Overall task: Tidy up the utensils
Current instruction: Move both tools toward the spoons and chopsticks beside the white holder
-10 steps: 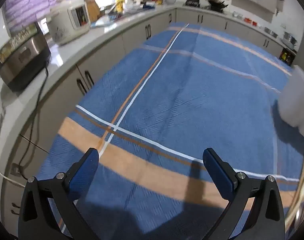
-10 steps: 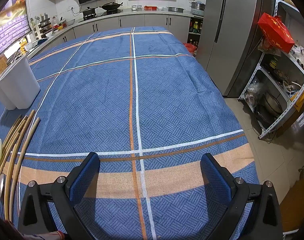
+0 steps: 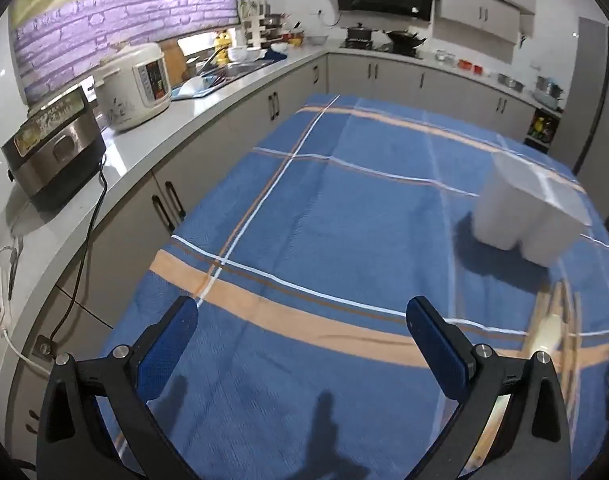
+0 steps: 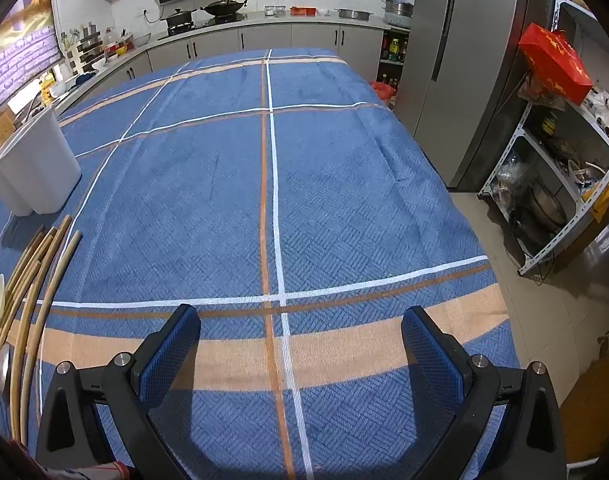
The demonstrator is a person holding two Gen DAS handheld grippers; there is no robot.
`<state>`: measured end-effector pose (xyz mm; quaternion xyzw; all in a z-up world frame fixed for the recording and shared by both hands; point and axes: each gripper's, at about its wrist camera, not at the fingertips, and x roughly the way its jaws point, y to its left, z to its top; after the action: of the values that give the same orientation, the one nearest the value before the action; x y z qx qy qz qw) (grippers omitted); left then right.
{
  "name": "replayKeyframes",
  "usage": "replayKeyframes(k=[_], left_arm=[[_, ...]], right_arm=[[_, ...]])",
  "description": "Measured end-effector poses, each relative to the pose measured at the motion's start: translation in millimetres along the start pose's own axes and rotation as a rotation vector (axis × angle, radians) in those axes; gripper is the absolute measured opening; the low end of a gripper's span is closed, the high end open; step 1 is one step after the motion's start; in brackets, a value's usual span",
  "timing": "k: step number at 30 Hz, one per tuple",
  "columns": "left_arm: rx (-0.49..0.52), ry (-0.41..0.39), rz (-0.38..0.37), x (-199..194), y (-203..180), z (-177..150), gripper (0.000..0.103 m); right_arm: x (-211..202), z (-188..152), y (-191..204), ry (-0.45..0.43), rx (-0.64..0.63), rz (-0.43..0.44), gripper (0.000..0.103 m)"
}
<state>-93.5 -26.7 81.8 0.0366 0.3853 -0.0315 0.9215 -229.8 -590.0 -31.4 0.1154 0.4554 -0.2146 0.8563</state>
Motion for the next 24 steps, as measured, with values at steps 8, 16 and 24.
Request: replayKeyframes(k=[8,16,24], left_arm=[[-0.003,-0.041,-0.043,-50,-22,1,0.103],[0.017,-0.112,-0.078,-88,-35,-2,0.103],[0.062,-0.197,-0.096,-125,-50,-9,0.103]], right_arm=[[-26,-10,4,0.003,0.061,-0.028,0.1],[-96,-28,30,-0.105,0.062,0.041,0.1],[-166,-44,61,-0.241,-0.003,0.05,0.1]])
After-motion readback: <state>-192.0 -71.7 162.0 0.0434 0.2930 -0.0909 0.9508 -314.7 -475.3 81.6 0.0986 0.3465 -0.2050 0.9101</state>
